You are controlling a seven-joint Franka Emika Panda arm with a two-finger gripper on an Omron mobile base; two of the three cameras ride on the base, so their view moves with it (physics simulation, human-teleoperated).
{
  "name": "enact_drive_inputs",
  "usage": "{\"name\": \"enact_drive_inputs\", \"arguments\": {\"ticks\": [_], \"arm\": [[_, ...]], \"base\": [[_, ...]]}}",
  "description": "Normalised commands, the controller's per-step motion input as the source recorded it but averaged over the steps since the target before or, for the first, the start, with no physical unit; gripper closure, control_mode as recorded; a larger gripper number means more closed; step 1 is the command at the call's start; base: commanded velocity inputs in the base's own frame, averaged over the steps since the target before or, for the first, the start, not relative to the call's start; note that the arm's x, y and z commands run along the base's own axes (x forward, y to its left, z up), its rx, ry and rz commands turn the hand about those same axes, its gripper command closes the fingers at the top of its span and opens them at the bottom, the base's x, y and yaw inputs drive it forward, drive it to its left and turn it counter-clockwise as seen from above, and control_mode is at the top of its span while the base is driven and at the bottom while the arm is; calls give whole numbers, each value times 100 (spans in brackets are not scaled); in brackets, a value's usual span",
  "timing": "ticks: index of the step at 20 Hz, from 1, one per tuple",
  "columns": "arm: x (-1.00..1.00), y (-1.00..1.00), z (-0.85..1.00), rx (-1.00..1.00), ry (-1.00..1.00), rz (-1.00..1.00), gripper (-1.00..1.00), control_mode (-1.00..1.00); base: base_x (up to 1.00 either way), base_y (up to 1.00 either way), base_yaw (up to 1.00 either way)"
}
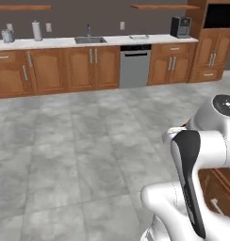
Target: Take the fish out of the fridge, briefly rinse it in the sink, and place it on the tray next to the sink.
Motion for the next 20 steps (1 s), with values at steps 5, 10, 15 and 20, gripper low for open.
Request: {"name": "enact_drive_inputs", "arguments": {"ticks": [5, 10, 15, 20], "arm": [[0, 0, 0, 0, 0, 0, 100, 100], [0, 0, 0, 0, 0, 0, 100, 100], [0, 0, 0, 0, 0, 0, 100, 100], [0, 0, 0, 0, 0, 0, 100, 100]], "base": [[100, -53, 0], [100, -30, 0], [100, -15, 0], [100, -12, 0]]}}
